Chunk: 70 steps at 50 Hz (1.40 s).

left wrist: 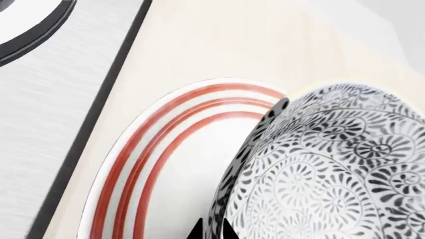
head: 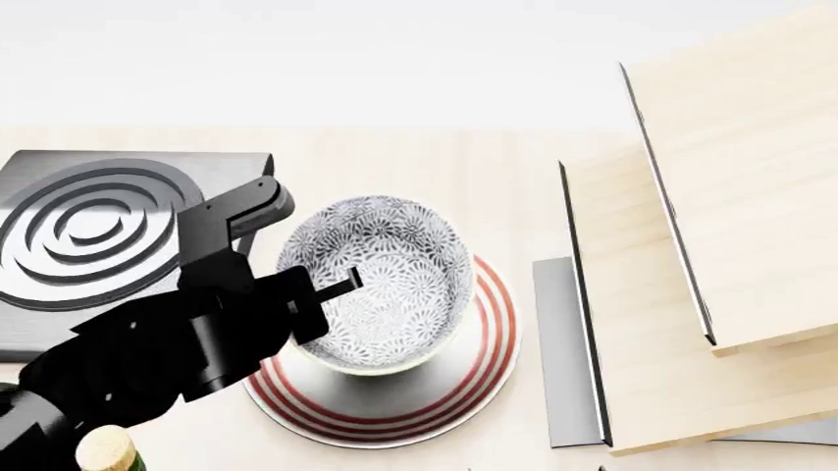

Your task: Pick up the akita bowl and put it on the plate.

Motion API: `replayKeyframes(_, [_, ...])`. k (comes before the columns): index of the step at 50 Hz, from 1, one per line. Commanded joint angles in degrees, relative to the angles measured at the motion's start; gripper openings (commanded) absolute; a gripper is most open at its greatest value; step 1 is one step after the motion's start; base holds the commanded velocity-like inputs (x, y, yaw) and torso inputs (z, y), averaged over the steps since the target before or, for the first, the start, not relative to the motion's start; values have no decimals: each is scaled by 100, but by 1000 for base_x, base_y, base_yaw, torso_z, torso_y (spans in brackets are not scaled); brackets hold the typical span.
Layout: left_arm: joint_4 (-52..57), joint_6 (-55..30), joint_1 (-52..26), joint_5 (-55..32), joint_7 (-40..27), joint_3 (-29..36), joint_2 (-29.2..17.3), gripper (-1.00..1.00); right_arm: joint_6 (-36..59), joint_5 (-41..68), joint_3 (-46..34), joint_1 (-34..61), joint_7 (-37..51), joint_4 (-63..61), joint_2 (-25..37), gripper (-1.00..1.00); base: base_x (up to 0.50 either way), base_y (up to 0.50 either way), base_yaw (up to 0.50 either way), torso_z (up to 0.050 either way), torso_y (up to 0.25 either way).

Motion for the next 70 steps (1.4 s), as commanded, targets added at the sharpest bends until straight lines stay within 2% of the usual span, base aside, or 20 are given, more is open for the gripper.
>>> replayKeyframes(1, [-70, 328, -117, -1106, 73, 1144, 21, -100, -23, -3, -21, 5, 3, 18, 8, 100, 0, 0, 0, 0, 0])
replayKeyframes(14, [-6, 384, -149, -1730, 68, 1832, 21, -100, -67, -5, -56, 18, 0, 90, -3, 100, 0, 0, 0, 0, 0])
replayKeyframes(33, [34, 402, -90, -1842, 73, 2034, 21, -100, -40, -15, -83, 15, 32, 64, 12, 100, 0, 0, 0, 0, 0])
replayKeyframes(34, [33, 407, -89, -1841, 69, 2030, 21, 100, -36, -15, -83, 11, 35, 52, 15, 100, 0, 0, 0, 0, 0])
replayKeyframes(51, [-2, 389, -138, -1783, 22, 2039, 21, 100, -23, -24, -128, 58, 21, 85, 21, 100, 0, 0, 0, 0, 0])
replayKeyframes(65, [-87, 238, -480, -1480, -214, 2222, 15, 100, -58, 2, -162, 57, 21, 126, 6, 100, 0, 0, 0, 0, 0])
replayKeyframes(67, [4, 216, -531, -1444, -286, 2251, -22, 100, -68, 8, -167, 63, 18, 140, 2, 100, 0, 0, 0, 0, 0])
replayKeyframes(70, [753, 333, -574, -1473, -482, 2155, -371, 100, -62, -3, -171, 43, 30, 96, 15, 100, 0, 0, 0, 0, 0])
